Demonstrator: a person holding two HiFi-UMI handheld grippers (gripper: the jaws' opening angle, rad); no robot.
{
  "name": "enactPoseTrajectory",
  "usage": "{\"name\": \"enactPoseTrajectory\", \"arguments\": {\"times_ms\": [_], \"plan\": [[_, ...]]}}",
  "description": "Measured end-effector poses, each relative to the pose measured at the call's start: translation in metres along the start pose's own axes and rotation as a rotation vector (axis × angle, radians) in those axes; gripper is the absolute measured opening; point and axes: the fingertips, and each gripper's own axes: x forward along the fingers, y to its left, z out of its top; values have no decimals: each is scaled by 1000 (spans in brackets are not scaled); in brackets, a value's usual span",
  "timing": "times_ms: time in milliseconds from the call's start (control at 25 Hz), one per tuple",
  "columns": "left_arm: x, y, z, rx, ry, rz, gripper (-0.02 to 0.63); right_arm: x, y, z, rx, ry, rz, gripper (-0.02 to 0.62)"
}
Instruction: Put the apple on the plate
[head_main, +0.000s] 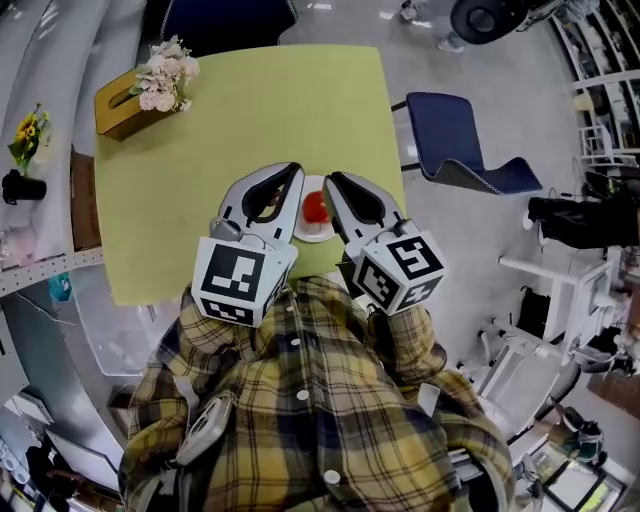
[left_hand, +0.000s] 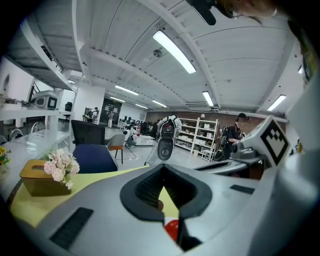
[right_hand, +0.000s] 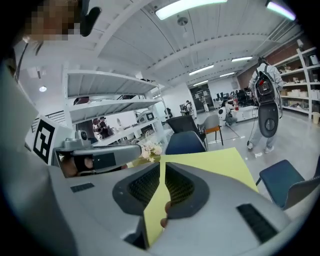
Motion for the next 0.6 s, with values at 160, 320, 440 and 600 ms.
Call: {"name": "enactPoseTrajectory", "arguments": {"times_ms": [160, 320, 440, 600], "plan": [[-5, 1, 3, -4, -4, 10, 6, -5, 10, 24, -29, -45, 13, 9], [-9, -2, 11, -23, -7, 13, 6, -14, 16, 40, -52, -78, 29, -2], [-16, 1, 19, -28, -17, 25, 6, -17, 21, 45, -68, -75, 41, -3], [-22, 7, 24, -34, -29, 39, 6, -19, 23, 47, -93, -69, 38, -3]]}}
